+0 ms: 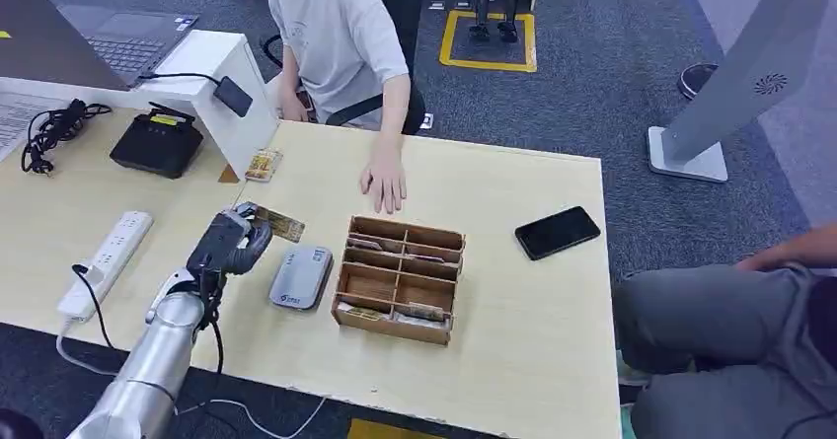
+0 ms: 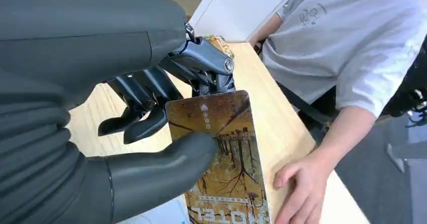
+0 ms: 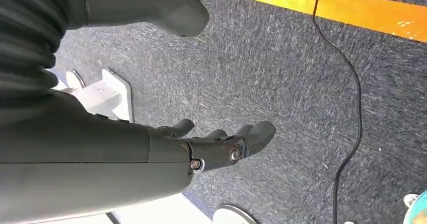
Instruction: Pass the card to the sensor for recognition and then transmit it.
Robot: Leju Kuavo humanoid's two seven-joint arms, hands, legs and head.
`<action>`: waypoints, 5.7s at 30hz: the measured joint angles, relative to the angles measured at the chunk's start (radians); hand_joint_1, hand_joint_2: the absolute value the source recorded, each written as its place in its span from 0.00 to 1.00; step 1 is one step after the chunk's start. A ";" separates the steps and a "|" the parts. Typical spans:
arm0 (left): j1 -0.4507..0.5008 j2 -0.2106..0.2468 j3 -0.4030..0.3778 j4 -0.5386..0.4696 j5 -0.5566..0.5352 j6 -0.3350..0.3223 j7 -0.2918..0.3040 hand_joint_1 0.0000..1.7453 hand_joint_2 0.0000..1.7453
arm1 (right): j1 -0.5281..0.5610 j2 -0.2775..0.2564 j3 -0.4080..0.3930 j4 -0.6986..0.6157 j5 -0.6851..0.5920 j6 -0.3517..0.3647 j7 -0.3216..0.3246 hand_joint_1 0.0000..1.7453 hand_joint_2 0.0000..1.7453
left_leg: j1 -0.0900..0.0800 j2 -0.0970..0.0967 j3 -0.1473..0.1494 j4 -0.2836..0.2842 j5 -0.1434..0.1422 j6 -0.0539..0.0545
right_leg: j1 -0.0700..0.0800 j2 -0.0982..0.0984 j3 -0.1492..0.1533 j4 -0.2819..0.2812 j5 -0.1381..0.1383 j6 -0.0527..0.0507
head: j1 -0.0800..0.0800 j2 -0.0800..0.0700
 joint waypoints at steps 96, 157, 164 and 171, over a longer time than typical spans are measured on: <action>0.181 0.089 -0.125 -0.241 -0.051 -0.056 -0.008 1.00 1.00 | 0.005 0.000 -0.021 0.000 -0.011 -0.012 0.006 0.00 1.00 | 0.000 0.000 -0.001 0.000 0.000 0.000 | 0.000 0.000 -0.001 0.000 0.000 0.000 | 0.000 0.000; 0.156 0.031 -0.101 -0.091 -0.332 0.230 0.031 1.00 1.00 | 0.004 0.000 -0.020 0.000 0.018 -0.010 0.010 0.00 1.00 | 0.000 0.000 -0.001 0.000 0.000 0.000 | 0.000 0.000 -0.001 0.000 0.000 0.000 | -0.001 0.000; 0.145 0.005 -0.101 -0.059 -0.367 0.239 0.027 1.00 1.00 | 0.004 0.000 -0.020 0.000 0.019 -0.010 0.010 0.00 1.00 | 0.000 0.000 -0.001 0.000 0.000 0.000 | 0.000 -0.001 0.000 0.000 0.000 0.000 | 0.000 0.000; 0.136 -0.016 -0.101 -0.033 -0.370 0.242 0.027 1.00 1.00 | 0.004 0.000 -0.020 0.000 0.020 -0.010 0.010 0.00 1.00 | 0.000 0.000 -0.001 0.000 0.000 0.000 | 0.000 -0.001 0.000 0.000 0.000 0.000 | 0.000 0.000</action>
